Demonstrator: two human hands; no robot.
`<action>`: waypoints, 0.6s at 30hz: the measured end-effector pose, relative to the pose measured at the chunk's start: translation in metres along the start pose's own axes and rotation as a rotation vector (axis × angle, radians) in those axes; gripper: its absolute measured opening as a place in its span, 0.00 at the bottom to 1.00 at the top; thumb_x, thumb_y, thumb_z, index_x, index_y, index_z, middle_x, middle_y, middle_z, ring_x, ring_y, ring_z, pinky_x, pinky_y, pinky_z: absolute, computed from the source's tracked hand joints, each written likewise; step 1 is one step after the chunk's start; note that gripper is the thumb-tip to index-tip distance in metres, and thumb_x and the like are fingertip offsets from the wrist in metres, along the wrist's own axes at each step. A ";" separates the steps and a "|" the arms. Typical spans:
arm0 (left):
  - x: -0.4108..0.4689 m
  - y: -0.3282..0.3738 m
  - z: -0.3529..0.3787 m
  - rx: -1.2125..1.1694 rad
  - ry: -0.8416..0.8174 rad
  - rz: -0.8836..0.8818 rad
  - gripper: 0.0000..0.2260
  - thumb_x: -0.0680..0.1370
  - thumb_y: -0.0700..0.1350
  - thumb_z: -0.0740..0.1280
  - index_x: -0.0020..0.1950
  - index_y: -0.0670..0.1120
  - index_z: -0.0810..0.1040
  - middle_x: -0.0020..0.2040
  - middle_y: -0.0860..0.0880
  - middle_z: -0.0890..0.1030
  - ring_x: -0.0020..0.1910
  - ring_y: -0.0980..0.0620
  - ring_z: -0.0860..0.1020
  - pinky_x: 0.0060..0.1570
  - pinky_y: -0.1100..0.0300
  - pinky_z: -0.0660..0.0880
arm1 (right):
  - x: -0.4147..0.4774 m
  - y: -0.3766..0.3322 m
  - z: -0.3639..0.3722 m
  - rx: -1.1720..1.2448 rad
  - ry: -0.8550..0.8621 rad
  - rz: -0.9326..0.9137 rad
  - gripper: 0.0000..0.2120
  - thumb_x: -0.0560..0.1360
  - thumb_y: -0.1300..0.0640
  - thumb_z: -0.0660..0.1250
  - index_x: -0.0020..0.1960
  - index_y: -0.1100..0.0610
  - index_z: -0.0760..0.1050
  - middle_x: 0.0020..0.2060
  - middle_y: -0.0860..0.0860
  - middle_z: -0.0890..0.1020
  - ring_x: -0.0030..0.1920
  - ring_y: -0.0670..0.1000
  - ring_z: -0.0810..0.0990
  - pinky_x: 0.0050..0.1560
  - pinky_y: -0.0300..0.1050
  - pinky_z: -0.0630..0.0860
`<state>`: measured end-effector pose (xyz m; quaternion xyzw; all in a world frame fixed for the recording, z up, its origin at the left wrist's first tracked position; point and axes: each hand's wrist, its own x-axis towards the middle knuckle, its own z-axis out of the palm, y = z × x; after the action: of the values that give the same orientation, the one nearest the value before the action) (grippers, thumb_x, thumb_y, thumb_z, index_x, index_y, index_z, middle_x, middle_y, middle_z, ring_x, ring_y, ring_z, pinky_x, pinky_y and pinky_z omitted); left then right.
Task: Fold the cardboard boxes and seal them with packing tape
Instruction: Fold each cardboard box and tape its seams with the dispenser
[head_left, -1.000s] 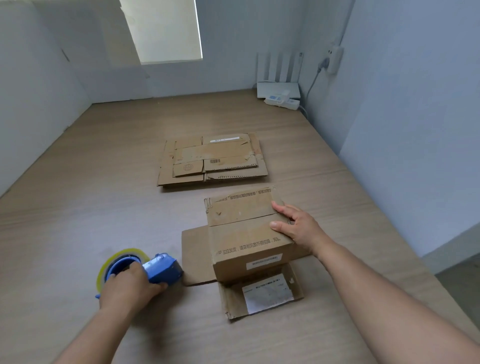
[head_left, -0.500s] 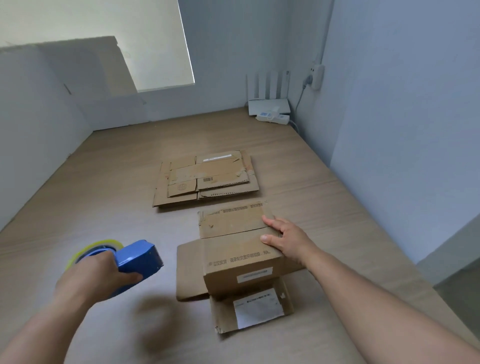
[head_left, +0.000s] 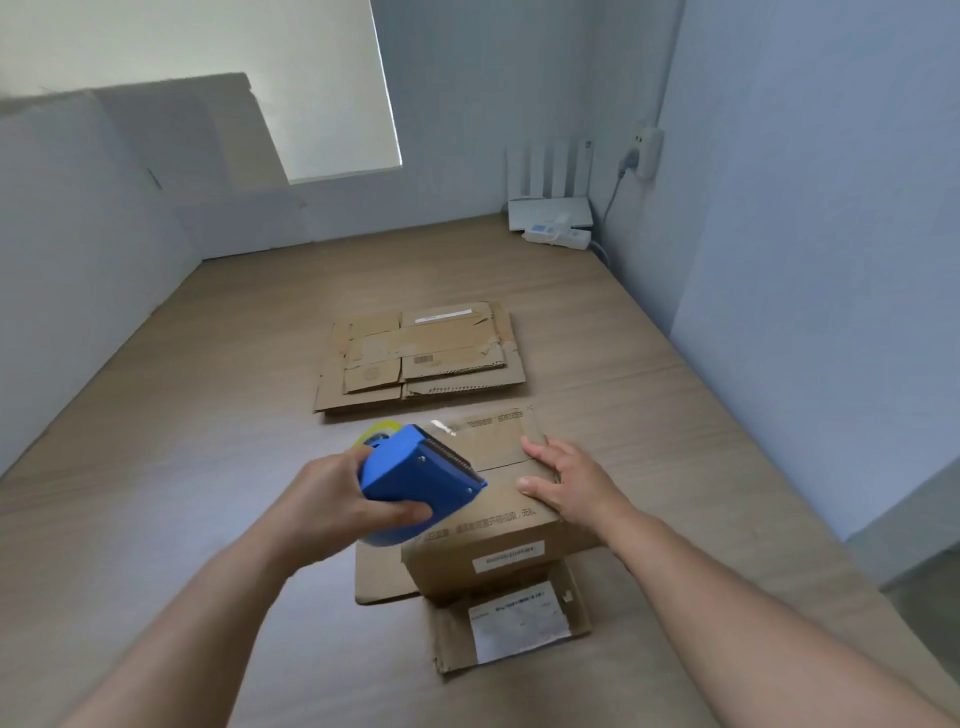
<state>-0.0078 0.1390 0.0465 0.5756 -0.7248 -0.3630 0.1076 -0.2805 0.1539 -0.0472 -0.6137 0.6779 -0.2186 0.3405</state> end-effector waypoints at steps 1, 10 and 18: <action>0.004 0.005 0.005 0.031 -0.032 0.016 0.17 0.65 0.57 0.77 0.49 0.58 0.76 0.44 0.57 0.81 0.42 0.60 0.80 0.37 0.69 0.74 | 0.000 0.000 0.001 -0.002 -0.002 0.007 0.29 0.76 0.45 0.66 0.74 0.44 0.61 0.75 0.50 0.60 0.73 0.51 0.60 0.71 0.46 0.58; 0.025 0.008 0.021 0.324 -0.101 0.022 0.23 0.65 0.64 0.74 0.54 0.56 0.73 0.47 0.58 0.79 0.45 0.59 0.77 0.47 0.61 0.78 | -0.005 -0.008 -0.005 -0.087 0.079 -0.026 0.29 0.75 0.43 0.66 0.74 0.44 0.63 0.75 0.48 0.57 0.74 0.50 0.53 0.73 0.52 0.55; 0.028 0.008 0.022 0.354 -0.109 0.034 0.25 0.65 0.66 0.73 0.55 0.56 0.72 0.47 0.58 0.78 0.45 0.60 0.77 0.47 0.62 0.78 | -0.028 -0.046 0.004 0.474 0.131 -0.112 0.26 0.76 0.60 0.65 0.72 0.49 0.65 0.57 0.42 0.74 0.40 0.39 0.74 0.42 0.29 0.74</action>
<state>-0.0350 0.1229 0.0285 0.5526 -0.7918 -0.2586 -0.0284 -0.2458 0.1749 -0.0112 -0.5379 0.5933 -0.4292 0.4177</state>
